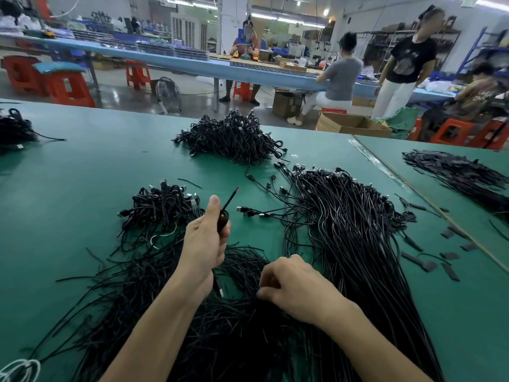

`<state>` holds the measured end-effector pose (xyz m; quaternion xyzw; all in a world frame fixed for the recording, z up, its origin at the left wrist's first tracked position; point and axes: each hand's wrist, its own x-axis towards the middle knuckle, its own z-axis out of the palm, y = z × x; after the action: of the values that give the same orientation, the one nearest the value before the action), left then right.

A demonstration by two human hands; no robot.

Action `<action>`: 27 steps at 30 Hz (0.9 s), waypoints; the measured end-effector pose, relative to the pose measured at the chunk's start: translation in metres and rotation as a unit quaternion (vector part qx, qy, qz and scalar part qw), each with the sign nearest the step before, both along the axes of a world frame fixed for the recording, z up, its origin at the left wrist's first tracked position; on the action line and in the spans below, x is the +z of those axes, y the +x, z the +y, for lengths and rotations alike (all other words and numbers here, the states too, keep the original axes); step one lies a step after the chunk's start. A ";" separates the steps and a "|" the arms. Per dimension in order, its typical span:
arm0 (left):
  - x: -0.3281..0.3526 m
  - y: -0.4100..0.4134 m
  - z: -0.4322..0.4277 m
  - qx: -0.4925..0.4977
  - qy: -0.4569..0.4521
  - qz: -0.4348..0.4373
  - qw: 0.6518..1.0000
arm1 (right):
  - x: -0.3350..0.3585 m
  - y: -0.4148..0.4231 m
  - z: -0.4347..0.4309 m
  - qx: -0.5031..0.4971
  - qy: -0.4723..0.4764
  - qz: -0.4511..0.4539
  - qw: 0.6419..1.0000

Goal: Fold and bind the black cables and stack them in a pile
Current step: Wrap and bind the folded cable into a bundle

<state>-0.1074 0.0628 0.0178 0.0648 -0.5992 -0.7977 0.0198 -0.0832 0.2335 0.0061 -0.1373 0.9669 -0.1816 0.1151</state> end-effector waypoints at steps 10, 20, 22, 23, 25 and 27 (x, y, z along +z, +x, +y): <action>0.001 -0.001 -0.001 -0.011 -0.009 -0.003 1.000 | 0.016 0.000 0.013 0.004 -0.015 -0.051 0.999; 0.004 0.002 -0.002 -0.008 0.057 -0.003 0.998 | 0.031 0.000 0.019 -0.010 -0.003 0.018 1.000; 0.006 0.003 -0.001 -0.035 0.047 0.009 0.998 | 0.041 -0.003 0.023 -0.055 -0.073 0.085 0.992; 0.006 0.003 0.000 -0.049 0.043 0.012 0.998 | 0.045 -0.005 0.024 -0.086 -0.125 0.130 0.980; 0.007 0.005 0.002 -0.081 0.037 0.018 0.996 | 0.046 -0.007 0.021 -0.156 -0.239 0.204 0.937; 0.009 0.009 0.005 -0.129 0.029 0.035 0.991 | 0.046 -0.009 0.012 -0.213 -0.361 0.203 0.885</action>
<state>-0.0988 0.0682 0.0266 -0.0405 -0.5783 -0.8123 -0.0638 -0.0920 0.2452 0.0517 0.0061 0.8425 -0.5069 -0.1823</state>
